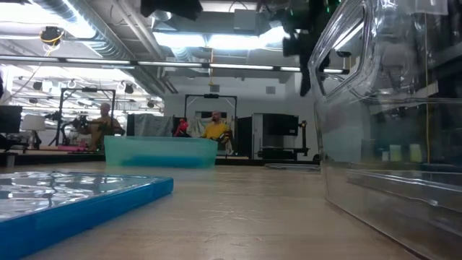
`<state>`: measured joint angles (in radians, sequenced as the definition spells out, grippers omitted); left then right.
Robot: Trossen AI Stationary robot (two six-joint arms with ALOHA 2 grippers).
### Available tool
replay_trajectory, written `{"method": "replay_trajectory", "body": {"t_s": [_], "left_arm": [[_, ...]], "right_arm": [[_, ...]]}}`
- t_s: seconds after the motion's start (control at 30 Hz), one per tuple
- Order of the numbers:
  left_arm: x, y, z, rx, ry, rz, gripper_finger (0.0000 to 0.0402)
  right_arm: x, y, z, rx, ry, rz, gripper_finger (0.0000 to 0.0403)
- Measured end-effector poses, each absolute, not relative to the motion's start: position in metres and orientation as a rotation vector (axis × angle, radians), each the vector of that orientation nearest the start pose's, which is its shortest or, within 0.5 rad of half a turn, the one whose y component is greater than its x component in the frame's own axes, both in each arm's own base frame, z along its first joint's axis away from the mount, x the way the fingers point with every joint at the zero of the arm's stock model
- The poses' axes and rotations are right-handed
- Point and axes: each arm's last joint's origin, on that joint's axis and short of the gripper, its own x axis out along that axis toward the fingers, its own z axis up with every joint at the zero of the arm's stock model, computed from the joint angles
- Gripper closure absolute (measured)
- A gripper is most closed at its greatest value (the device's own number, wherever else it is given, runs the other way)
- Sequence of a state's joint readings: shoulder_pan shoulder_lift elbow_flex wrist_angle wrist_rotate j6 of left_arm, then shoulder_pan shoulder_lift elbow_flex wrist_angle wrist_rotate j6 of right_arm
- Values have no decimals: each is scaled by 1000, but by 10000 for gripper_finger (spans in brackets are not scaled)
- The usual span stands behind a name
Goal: Pick & place jewel cases by type
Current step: Put the black CD case into the transparent bin
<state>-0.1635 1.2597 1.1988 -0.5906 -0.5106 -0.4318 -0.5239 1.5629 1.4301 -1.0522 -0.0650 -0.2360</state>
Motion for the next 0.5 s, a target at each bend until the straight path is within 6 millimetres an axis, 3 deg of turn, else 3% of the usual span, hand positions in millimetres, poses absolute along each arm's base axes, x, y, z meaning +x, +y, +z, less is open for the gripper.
{"method": "replay_trajectory", "body": {"t_s": [0.13, 0.23, 0.5], "left_arm": [[269, -21, 342, -232, 480, 528, 301], [271, -13, 345, -280, 427, 595, 300], [274, 13, 348, -263, 398, 648, 304]], "right_arm": [[244, -183, 296, 162, 1191, -347, 349], [236, -195, 289, 159, 1194, -368, 390], [249, -205, 259, 213, 1228, -377, 397]]}}
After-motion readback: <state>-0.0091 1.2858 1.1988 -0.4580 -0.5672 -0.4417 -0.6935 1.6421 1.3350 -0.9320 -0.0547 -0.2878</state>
